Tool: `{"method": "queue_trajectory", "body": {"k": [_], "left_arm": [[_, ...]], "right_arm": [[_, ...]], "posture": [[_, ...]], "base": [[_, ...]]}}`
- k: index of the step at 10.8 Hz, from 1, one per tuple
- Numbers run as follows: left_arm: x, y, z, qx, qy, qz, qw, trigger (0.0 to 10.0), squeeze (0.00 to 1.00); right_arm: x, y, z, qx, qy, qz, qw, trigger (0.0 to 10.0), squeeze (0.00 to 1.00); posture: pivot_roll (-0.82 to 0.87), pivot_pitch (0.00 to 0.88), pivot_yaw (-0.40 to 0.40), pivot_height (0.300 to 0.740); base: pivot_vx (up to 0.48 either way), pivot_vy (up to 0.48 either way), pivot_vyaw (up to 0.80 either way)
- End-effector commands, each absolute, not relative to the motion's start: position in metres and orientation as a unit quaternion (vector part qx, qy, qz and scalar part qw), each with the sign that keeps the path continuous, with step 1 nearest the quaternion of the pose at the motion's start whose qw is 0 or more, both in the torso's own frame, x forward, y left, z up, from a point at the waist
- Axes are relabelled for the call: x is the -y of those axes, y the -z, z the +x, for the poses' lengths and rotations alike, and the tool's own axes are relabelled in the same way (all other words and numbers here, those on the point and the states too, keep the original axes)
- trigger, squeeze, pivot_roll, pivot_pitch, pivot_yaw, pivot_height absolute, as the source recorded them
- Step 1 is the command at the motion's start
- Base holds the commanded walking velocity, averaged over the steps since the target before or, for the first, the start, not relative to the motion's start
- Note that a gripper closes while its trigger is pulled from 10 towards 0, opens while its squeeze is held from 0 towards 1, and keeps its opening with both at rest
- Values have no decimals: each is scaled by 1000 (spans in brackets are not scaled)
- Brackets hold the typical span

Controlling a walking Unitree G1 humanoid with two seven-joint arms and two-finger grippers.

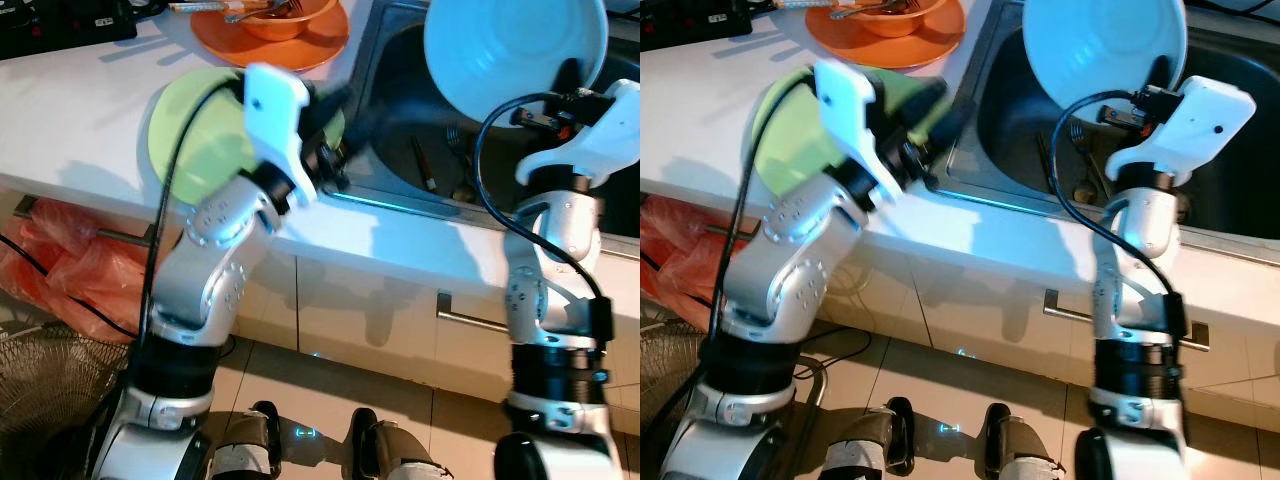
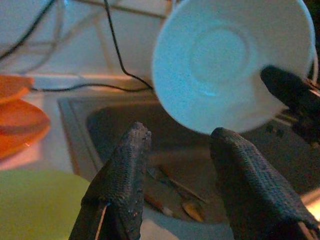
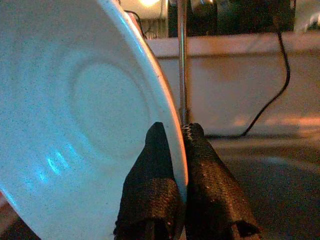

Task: Kitchen organization

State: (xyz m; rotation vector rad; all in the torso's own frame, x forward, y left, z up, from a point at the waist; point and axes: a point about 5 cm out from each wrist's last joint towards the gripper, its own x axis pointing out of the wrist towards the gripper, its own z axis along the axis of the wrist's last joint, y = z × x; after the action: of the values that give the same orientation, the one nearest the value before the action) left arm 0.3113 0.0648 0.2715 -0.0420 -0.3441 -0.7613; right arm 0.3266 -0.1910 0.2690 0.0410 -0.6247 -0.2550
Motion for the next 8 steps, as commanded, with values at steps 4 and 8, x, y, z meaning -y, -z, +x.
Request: {"method": "queue_trajectory", "body": {"k": [4,8], "left_arm": [[-55,-258,302,126,409,4,904,10000,0],[-50,-253,298,111,419,12,901,10000,0]], "right_arm": [[201,-264,328,317,140,-79,935,10000,0],[206,-254,340,302,130,-155,932,10000,0]], "posture": [[109,246,-14,740],[114,248,-16,740]], "base": [[0,0,0],[0,0,0]]}}
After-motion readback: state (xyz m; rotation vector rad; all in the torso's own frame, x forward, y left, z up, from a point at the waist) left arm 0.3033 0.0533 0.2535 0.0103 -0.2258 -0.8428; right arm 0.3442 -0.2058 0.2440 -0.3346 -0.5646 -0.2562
